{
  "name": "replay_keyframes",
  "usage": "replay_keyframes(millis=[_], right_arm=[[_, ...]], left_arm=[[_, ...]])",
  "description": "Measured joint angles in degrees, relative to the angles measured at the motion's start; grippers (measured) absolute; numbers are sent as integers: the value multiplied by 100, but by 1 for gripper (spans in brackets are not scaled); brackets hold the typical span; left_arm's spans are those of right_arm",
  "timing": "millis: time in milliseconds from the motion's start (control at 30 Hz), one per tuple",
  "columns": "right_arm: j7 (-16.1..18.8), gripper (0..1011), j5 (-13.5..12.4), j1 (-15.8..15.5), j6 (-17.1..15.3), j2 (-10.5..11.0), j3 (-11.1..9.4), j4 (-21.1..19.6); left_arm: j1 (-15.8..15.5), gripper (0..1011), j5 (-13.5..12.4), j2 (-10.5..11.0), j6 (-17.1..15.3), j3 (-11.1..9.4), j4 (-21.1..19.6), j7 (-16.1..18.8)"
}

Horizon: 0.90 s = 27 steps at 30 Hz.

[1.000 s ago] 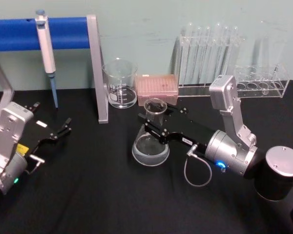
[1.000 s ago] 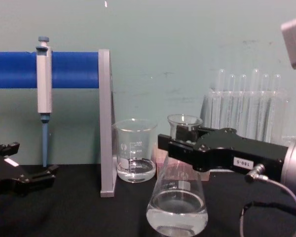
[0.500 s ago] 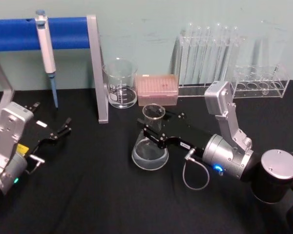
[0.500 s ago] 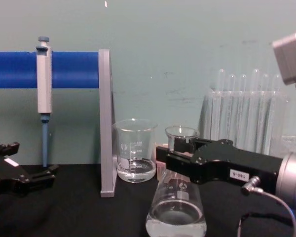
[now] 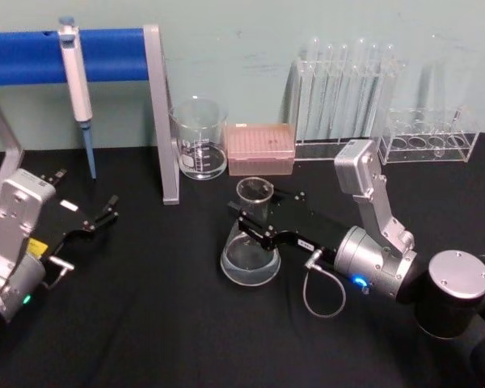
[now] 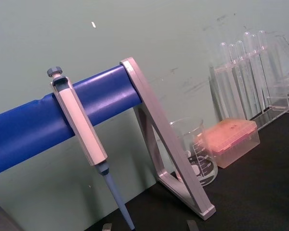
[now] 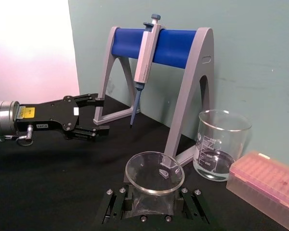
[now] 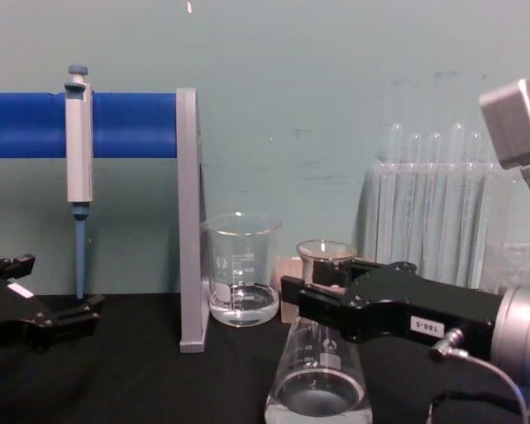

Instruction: Grasp the erlenmeyer flask with one hand, shake it three times, then place it back.

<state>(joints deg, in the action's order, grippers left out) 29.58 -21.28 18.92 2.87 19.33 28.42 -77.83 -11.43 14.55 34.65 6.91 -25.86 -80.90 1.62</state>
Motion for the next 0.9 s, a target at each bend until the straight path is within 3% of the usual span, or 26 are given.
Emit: replay_keyframes(millis=[900], right_arm=[[-8,451,103,6,-86,-62,29,136]], left_arm=[[0,1001,0,0,0,0,0,0]])
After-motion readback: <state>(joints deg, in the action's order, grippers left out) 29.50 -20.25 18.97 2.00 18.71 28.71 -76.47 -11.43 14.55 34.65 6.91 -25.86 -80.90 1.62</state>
